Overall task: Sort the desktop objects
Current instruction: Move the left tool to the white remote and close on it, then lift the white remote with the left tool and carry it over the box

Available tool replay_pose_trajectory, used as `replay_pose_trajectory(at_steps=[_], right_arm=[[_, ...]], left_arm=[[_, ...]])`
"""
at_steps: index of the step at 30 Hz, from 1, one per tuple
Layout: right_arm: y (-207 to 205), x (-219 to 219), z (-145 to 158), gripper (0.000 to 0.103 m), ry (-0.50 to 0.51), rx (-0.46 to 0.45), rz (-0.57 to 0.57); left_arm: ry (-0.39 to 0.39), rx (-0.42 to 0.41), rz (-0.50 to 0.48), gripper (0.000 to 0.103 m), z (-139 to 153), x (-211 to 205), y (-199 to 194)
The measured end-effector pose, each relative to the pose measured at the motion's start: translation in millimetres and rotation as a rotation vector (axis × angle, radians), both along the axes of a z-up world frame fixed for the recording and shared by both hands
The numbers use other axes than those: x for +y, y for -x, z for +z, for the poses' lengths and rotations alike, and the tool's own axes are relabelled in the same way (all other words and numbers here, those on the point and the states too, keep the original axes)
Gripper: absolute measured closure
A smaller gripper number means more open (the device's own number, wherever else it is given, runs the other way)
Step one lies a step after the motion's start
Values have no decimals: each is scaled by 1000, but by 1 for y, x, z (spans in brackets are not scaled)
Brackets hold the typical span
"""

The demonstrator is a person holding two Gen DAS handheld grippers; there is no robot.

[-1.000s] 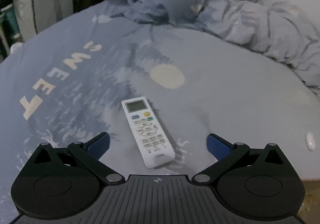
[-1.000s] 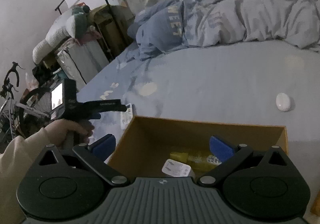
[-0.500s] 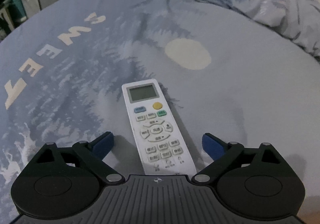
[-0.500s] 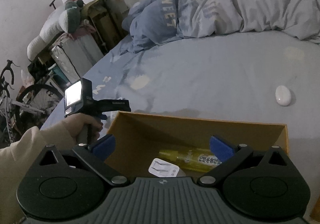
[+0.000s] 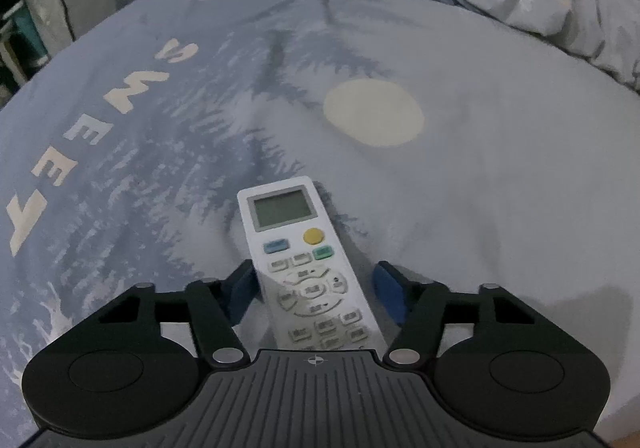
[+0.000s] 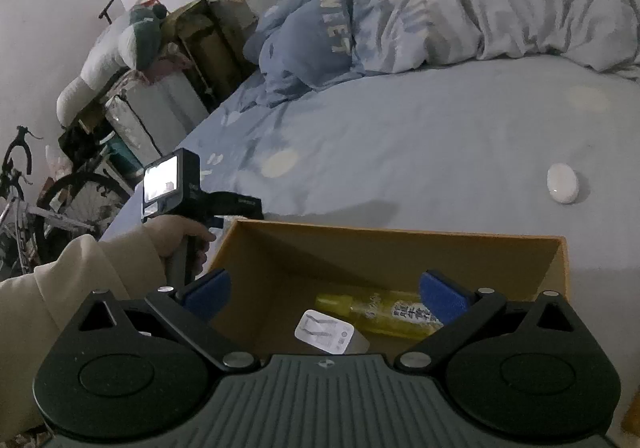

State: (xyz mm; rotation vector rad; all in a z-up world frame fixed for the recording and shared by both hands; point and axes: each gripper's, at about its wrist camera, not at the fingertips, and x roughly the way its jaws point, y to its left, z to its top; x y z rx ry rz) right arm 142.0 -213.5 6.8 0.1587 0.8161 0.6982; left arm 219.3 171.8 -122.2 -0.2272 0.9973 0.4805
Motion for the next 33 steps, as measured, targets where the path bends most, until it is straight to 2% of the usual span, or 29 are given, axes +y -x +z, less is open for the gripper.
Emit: replay_pose_trajectory(at_steps=[7, 14, 16, 22, 33], right_arm=[[15, -13, 1, 0, -19, -4, -27], [30, -26, 2, 0, -36, -10, -54], [21, -24, 2, 0, -43, -8, -65], [29, -27, 0, 0, -49, -12, -72], [49, -28, -1, 0, -48, -21, -71]], left_arm=[[14, 0, -50, 51, 5, -3, 15], [28, -4, -75, 52, 11, -10, 40], [35, -11, -80, 53, 15, -11, 50], [57, -34, -96, 53, 26, -15, 78], [114, -146, -132, 53, 68, -30, 139]])
